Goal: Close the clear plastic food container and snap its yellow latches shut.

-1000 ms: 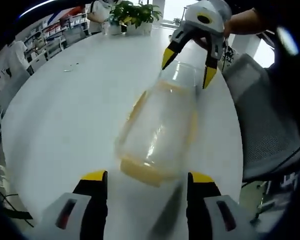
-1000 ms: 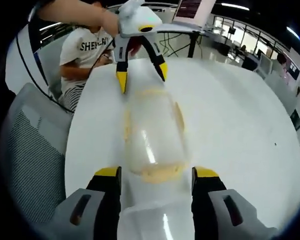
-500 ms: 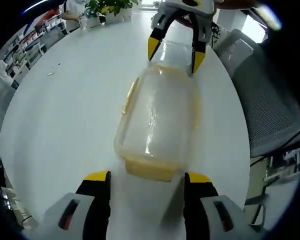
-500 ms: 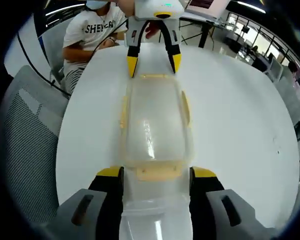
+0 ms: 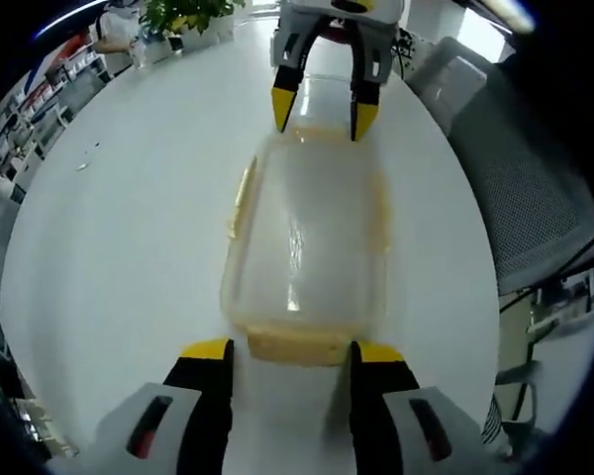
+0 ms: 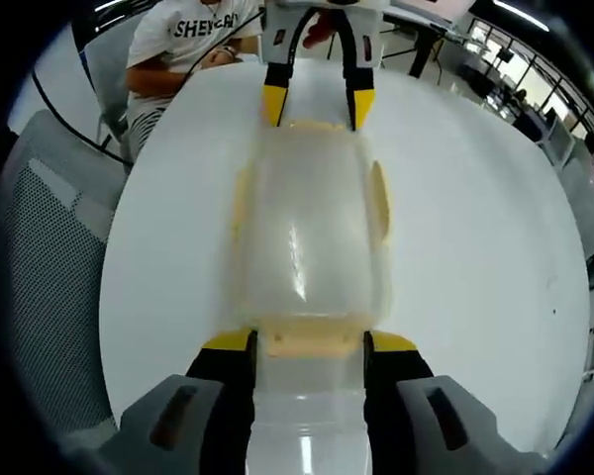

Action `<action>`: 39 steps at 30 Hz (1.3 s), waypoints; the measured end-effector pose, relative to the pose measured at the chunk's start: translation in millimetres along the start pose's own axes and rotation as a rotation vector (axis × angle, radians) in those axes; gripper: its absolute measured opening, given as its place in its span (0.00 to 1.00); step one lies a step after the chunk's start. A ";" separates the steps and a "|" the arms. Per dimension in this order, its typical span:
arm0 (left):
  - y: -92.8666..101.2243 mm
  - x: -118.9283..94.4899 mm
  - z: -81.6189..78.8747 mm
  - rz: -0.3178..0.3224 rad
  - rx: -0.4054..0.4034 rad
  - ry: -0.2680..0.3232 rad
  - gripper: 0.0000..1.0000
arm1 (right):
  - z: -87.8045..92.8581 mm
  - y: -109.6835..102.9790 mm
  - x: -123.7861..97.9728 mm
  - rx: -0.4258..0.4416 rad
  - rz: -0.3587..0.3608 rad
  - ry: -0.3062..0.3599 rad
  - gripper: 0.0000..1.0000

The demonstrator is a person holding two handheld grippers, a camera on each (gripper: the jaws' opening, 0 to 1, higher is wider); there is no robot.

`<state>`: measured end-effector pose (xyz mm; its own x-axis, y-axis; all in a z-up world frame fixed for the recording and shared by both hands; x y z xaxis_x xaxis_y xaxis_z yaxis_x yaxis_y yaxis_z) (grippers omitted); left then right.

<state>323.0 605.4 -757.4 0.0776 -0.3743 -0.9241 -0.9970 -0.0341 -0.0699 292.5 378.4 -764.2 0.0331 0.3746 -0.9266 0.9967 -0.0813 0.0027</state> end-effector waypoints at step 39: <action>8.1 -8.2 -4.2 -0.007 0.006 -0.049 0.33 | -8.6 4.3 -7.0 -0.049 -0.070 -0.081 0.35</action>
<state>314.3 604.3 -748.8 0.0841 -0.3282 -0.9409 -0.9964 -0.0313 -0.0781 297.2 383.4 -754.5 -0.0412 0.3021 -0.9524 0.9988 -0.0118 -0.0470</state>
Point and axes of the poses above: the point that each gripper's makers call its tool centre point, and the gripper's own axes: x roughly forward along the fingers, y roughly to its right, z roughly out of its underside, the point moved 9 cm from there along -x, roughly backward along the fingers, and after that the axes turned 3 degrees about -z, right-handed, at the moved point
